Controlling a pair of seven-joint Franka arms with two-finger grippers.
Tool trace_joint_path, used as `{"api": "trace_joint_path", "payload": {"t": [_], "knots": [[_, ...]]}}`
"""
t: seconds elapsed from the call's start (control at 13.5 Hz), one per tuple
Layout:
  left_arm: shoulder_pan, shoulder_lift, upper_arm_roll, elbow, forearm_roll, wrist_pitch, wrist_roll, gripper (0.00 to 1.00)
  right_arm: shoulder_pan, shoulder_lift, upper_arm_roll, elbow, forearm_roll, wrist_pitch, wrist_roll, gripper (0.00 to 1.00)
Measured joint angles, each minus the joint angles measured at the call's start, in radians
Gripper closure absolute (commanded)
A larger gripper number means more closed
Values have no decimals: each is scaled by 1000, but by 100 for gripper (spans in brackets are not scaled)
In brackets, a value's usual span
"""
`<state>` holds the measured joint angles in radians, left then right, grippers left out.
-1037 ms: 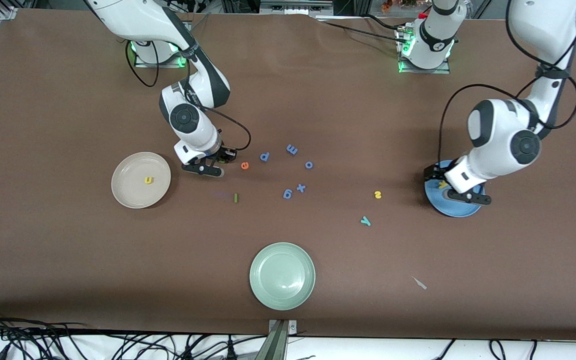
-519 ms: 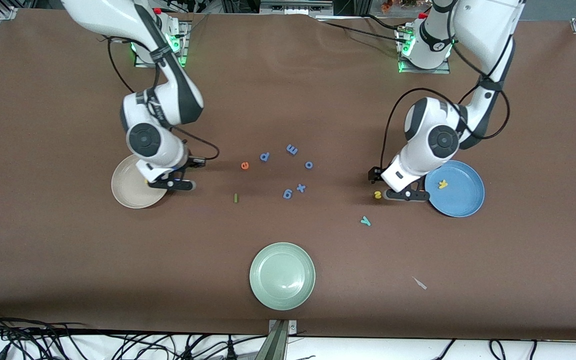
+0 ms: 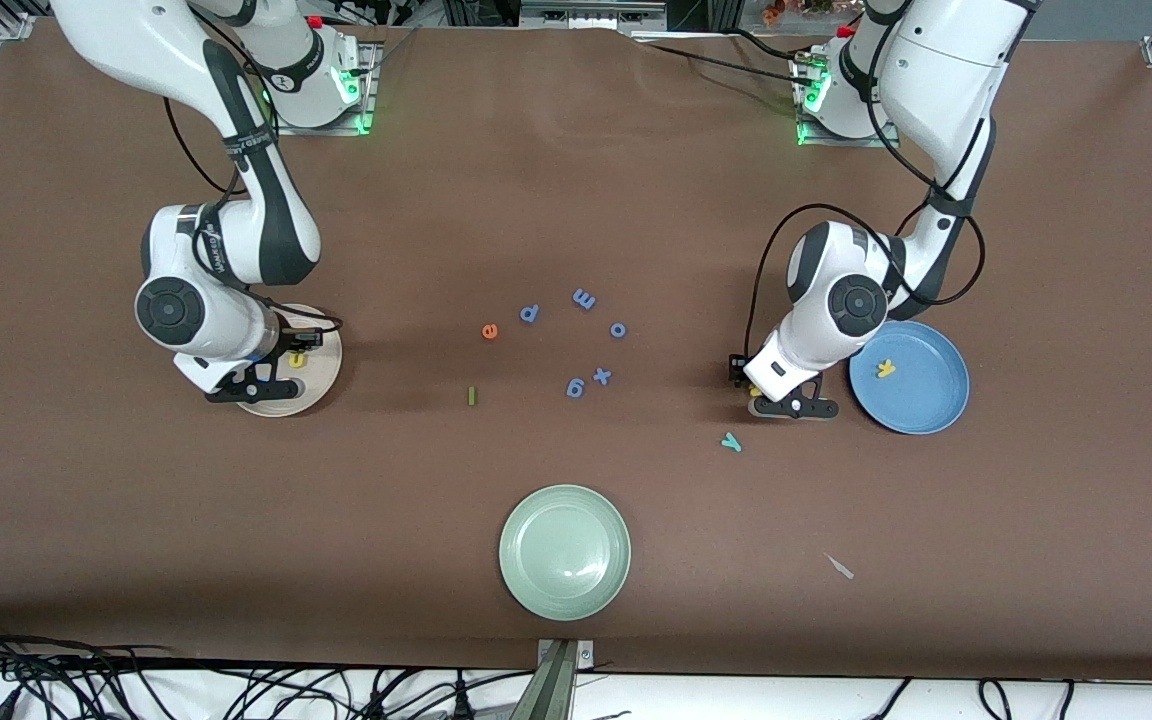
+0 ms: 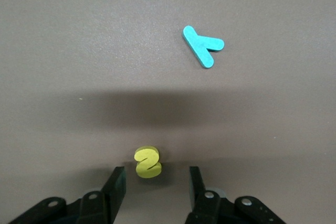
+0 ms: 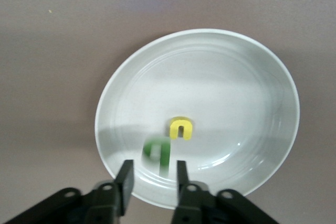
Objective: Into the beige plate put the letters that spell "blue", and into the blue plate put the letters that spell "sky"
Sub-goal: 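Drop the green q into the cream plate while the left gripper grasps yellow 2, then release the yellow 2 onto the blue plate while the right gripper grasps green l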
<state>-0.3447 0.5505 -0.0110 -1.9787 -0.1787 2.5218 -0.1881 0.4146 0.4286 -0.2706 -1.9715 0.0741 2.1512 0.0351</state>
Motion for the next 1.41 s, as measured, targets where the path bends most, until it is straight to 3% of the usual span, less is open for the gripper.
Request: {"api": "trace_joint_path", "payload": {"t": [0.44, 0.59, 0.81, 1.11, 1.41], "knots": [[0, 19, 1, 0, 0, 23, 1, 43, 35, 5, 48, 69, 7, 0, 99, 0], [0, 26, 1, 0, 0, 29, 1, 54, 37, 20, 102, 116, 39, 0, 182, 0], [0, 24, 8, 2, 0, 29, 2, 77, 43, 89, 187, 221, 57, 0, 330, 0], [-1, 24, 9, 3, 0, 29, 2, 82, 47, 216, 241, 365, 58, 1, 462, 0], [-1, 24, 9, 7, 0, 30, 2, 82, 59, 315, 267, 417, 58, 40, 520, 0]]}}
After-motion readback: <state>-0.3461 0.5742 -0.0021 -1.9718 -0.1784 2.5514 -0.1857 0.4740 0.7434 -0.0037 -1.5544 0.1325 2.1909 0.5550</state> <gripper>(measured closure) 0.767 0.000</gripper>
